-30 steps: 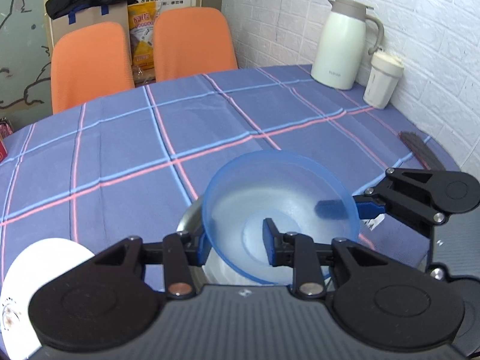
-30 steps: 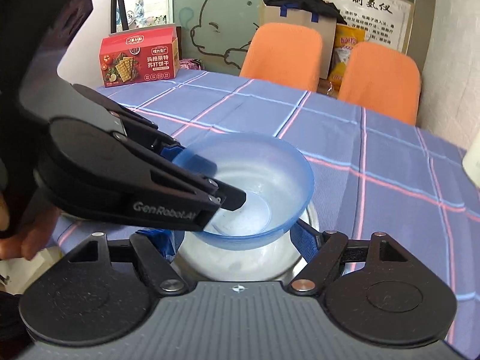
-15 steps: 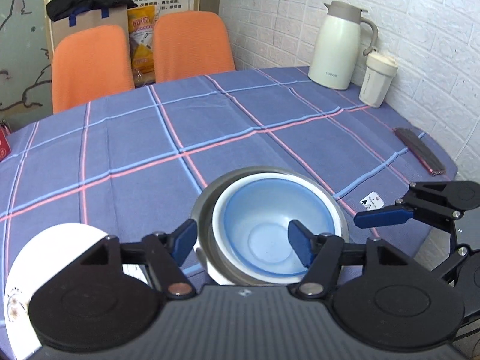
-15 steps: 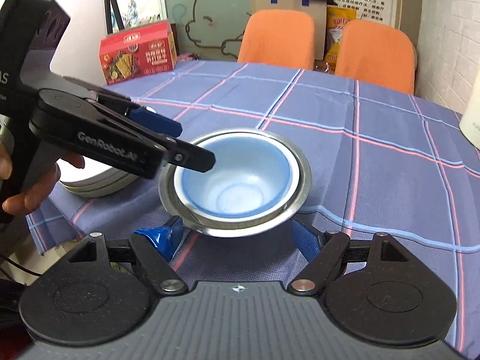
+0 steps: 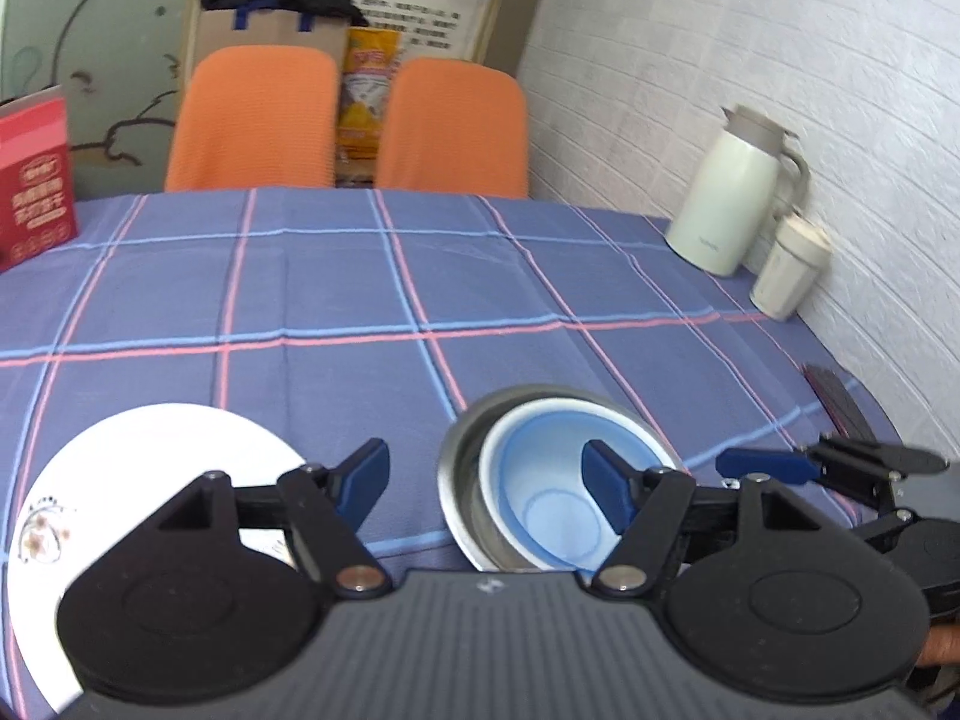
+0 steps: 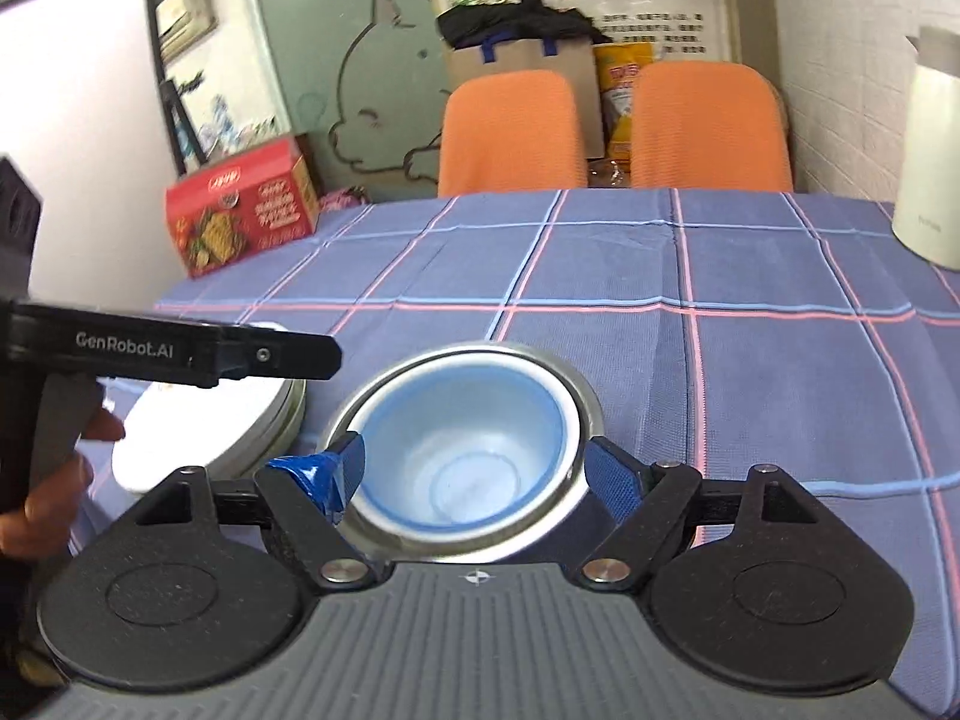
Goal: Organize plates and bowls
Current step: 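Grip the steel bowl rim holding the nested bowls with the left tool, then lift the nested bowls with the left tool and set them on the plate stack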
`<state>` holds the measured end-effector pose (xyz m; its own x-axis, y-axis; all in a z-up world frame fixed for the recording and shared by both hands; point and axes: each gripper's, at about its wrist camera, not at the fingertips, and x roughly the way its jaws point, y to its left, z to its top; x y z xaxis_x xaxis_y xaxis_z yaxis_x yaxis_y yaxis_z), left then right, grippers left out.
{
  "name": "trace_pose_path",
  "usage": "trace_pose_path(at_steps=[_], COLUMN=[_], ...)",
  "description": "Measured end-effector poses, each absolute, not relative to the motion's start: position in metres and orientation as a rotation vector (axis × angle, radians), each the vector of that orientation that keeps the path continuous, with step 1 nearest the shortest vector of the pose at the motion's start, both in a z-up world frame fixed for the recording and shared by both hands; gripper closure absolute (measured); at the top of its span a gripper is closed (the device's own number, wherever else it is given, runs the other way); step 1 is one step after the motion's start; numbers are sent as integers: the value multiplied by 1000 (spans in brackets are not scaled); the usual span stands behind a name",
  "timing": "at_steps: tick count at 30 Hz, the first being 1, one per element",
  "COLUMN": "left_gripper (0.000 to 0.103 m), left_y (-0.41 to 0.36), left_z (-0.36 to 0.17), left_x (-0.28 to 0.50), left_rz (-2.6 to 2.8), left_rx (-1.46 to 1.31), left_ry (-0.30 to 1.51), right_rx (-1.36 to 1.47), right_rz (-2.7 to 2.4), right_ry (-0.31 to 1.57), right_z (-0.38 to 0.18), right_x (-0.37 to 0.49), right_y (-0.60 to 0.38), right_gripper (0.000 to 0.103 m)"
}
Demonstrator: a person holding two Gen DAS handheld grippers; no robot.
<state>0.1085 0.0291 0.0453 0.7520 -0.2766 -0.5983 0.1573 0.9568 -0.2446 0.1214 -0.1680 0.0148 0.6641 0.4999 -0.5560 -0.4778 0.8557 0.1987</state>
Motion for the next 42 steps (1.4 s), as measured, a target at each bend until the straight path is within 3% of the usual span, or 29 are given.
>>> trace_pose_path(at_steps=[15, 42], left_gripper=[29, 29], left_y=[31, 7], left_z=[47, 6], left_x=[119, 159], left_rz=[-52, -215], left_rx=[-146, -115], left_ry=[621, 806], right_rx=[264, 65], right_rz=[347, 302], right_ry=[652, 752], right_z=[10, -19], right_x=[133, 155], right_y=[-182, -153], right_gripper=[35, 35])
